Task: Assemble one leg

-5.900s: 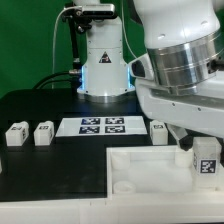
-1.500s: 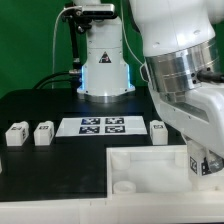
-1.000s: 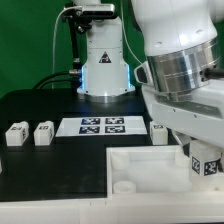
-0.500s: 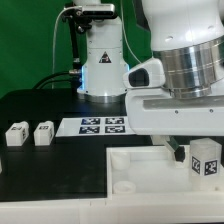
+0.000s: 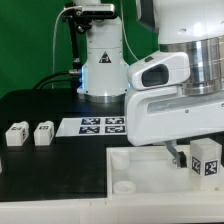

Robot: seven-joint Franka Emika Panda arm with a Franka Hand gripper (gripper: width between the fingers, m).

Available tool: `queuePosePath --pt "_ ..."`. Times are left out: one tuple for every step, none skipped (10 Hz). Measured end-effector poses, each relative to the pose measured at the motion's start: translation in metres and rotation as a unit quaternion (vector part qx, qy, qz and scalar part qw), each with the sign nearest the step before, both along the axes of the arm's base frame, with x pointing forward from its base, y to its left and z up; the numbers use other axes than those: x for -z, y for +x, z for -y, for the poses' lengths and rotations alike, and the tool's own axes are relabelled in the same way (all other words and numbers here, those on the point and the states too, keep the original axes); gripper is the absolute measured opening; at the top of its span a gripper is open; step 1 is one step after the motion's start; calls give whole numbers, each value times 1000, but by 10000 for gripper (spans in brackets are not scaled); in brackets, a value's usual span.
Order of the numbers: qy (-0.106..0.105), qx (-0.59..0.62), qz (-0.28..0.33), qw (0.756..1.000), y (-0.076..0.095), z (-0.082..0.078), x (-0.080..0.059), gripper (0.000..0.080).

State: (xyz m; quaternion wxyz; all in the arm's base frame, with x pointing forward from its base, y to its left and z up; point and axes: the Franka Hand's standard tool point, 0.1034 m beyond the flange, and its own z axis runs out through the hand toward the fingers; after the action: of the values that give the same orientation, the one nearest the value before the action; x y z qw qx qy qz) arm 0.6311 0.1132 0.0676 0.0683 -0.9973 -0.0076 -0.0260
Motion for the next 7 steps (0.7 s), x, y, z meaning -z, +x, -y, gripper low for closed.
queuePosePath --pt "1 5 -1 1000 0 0 0 396" --pt "4 64 -9 998 0 1 0 396" --pt "6 107 -15 994 0 2 0 294" --pt "8 139 -19 990 0 3 0 294" --pt "15 225 -32 974 1 5 1 294" --pt "20 294 -42 955 1 6 1 294" --pt "25 364 -54 929 0 6 1 294"
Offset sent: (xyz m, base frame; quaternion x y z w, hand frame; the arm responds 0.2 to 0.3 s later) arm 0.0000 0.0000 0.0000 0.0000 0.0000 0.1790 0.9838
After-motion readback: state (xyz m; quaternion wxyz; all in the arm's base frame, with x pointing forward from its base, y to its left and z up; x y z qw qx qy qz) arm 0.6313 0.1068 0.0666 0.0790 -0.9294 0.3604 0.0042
